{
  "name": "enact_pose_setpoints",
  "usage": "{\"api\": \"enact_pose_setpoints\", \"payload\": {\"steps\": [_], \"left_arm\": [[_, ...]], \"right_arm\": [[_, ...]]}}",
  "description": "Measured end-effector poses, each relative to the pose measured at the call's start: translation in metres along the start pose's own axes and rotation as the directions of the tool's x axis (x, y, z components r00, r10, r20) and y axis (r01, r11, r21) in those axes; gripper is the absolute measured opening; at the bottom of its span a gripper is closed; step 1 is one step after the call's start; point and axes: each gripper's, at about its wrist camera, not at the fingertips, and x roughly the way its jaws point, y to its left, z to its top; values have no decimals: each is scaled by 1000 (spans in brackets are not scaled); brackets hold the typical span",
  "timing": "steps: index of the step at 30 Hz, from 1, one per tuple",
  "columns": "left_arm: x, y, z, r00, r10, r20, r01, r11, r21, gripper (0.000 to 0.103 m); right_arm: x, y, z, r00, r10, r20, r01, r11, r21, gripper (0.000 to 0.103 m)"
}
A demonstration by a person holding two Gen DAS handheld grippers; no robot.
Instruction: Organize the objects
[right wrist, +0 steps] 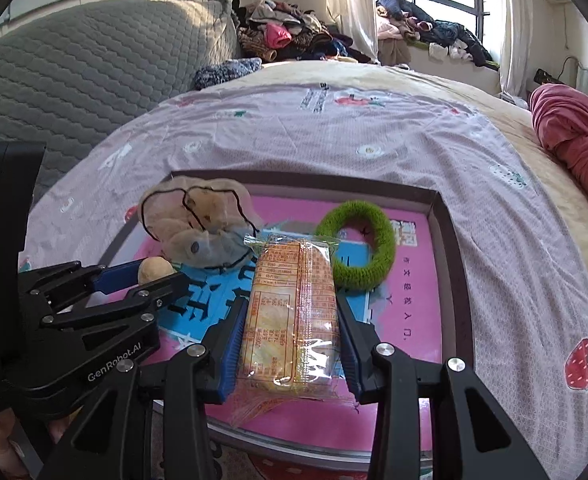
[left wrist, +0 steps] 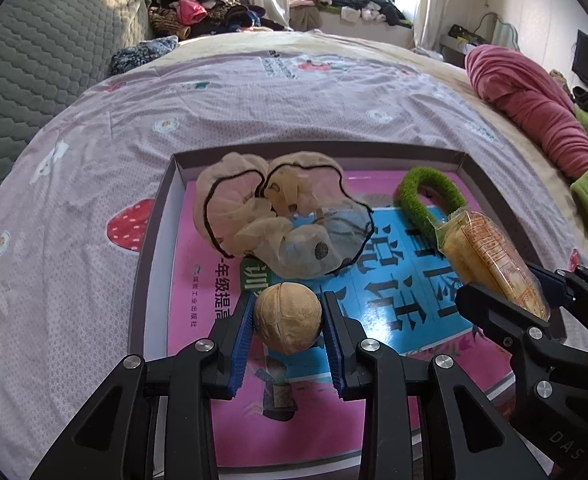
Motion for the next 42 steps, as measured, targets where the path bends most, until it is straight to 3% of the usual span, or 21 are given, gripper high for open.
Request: {"api": "enact_pose_setpoints", "payload": {"steps": [13,18,26,29,31,39,42], "left_arm": [[10,4,-2,999,20,-33,-20,1000,-6,34],[11,8,-1,999,26,-37,-27,1000,-16,34],[12,6,-1,999,32,-37,-33,999,-9,35],[12,5,-1,999,39,-37,-39,999,-7,43],[13,5,-2,998,46,-38,-46,999,-3,57],[13,4,-1,998,53,-40,-53,999,4,61],[14,5,-1,998,47,-44,-47,999,1,68]], "right_arm": [[20,-5,-9,996,-41,-81,41,999,-4,42],[24,-13,-11,988,-118,-102,117,993,-16,42],[27,-14,-13,988,-98,-120,97,995,-10,42],[28,-14,-13,988,-98,-120,98,995,-9,42],[28,-14,-12,988,-101,-120,101,995,-8,42],[27,-15,-12,987,-105,-122,106,994,2,46],[25,-16,-12,988,-106,-117,106,994,0,50]]}}
